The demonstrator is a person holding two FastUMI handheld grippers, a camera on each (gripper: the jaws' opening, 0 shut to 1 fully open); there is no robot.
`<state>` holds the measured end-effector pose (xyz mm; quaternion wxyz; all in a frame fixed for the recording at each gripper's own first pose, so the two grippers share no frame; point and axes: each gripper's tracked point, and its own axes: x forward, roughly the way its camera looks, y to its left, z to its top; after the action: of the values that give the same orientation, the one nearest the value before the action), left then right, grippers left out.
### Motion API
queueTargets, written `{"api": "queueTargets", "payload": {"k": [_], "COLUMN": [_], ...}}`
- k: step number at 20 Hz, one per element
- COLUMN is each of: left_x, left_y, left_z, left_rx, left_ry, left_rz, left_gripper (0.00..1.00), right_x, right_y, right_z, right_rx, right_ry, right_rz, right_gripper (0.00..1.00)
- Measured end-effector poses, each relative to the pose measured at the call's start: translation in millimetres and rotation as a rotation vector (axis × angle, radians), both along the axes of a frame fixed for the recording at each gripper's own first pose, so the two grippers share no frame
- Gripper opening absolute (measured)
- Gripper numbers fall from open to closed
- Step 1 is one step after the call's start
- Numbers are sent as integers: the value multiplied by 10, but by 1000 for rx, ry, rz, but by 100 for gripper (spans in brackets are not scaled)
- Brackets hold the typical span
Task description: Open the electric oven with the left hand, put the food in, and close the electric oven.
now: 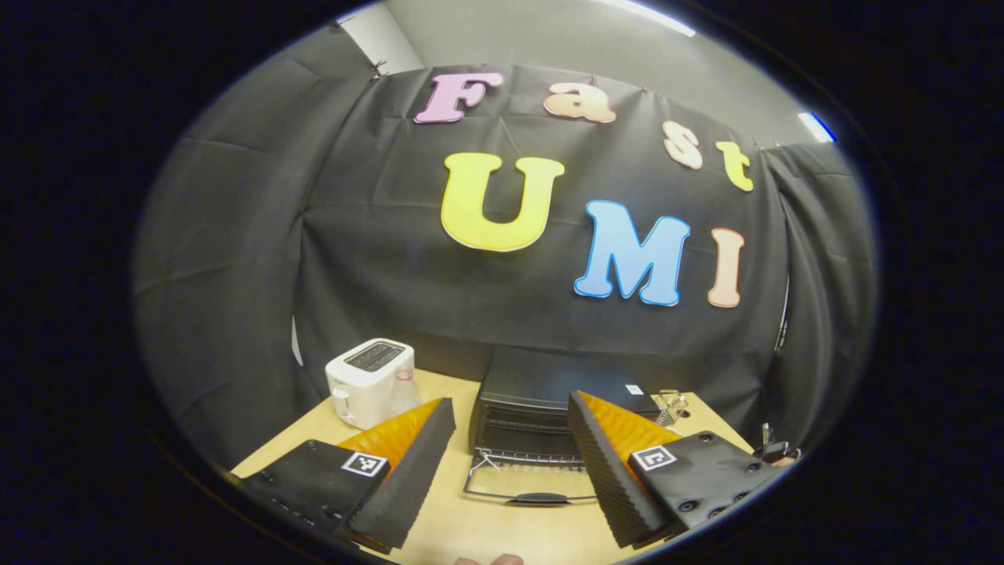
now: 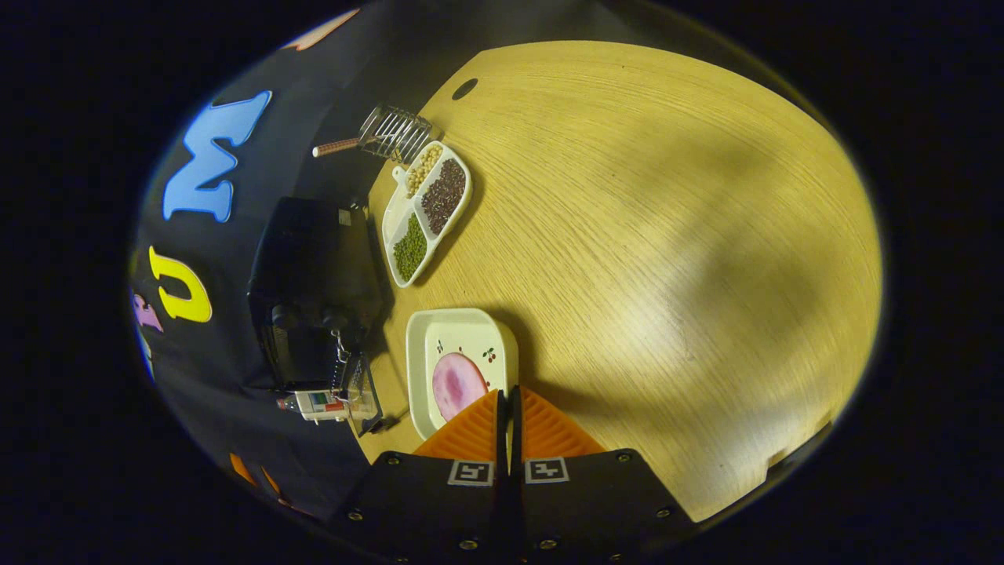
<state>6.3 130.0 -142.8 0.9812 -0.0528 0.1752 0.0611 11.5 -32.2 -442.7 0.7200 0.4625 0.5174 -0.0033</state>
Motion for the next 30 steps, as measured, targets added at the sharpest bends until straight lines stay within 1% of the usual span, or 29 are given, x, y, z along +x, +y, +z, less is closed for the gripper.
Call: {"api": "queueTargets", "payload": {"k": [1,2,4,5,6,9,11,13,14,15,16,17,18,19,22,23,24,25,26,28,30], "left_x": [-1,-6,-9,-6,-11,-12,-14,-26,-23,-25,-23,-40,-43,-49,-93,-117,-136,-158,-182,-223,-273], "left_y": [0,-20,-22,-29,-42,-72,-73,-62,-46,-23,-1,19,49,62,158,195,230,265,309,414,538], "left_z": [4,12,50,57,31,22,26,30,43,43,64,87,118,112,206,233,257,265,270,273,277], "left_rx": [0,0,1,2,0,-9,-9,-10,-11,-12,-13,-13,-12,-12,1,6,8,10,11,11,7], "left_ry": [-2,-6,-17,-20,-18,-14,-17,-16,-18,-20,-23,-28,-34,-40,-59,-65,-69,-73,-75,-76,-75], "left_rz": [0,1,1,0,-2,-11,-17,-20,-20,-18,-18,-17,-18,-25,-29,-28,-26,-23,-19,-6,16], "left_gripper": [98,100,100,98,98,100,96,92,98,92,92,98,96,100,98,100,98,100,98,98,98], "right_x": [2,-9,-18,-29,-36,-68,-93,-99,-97,-92,-72,-57,-34,13,126,183,257,340,408,601,796], "right_y": [10,12,73,99,146,317,433,594,690,787,898,997,1111,1213,1532,1638,1734,1837,1935,2091,2246], "right_z": [40,106,199,215,261,487,626,770,855,936,1006,1064,1127,1174,1303,1310,1281,1246,1192,1085,1001], "right_rx": [11,22,33,40,49,121,164,208,230,248,261,268,274,277,282,279,265,257,244,235,233], "right_ry": [-13,-32,-67,-83,-98,-141,-171,-194,-206,-216,-228,-238,-246,-253,-271,-274,-271,-267,-254,-235,-221], "right_rz": [-9,-18,-20,-18,-18,-41,-53,-60,-60,-56,-49,-39,-29,-23,-19,-20,-24,-33,-41,-84,-150], "right_gripper": [0,0,1,0,0,1,1,0,0,1,0,0,0,0,0,0,0,0,1,0,0]}}
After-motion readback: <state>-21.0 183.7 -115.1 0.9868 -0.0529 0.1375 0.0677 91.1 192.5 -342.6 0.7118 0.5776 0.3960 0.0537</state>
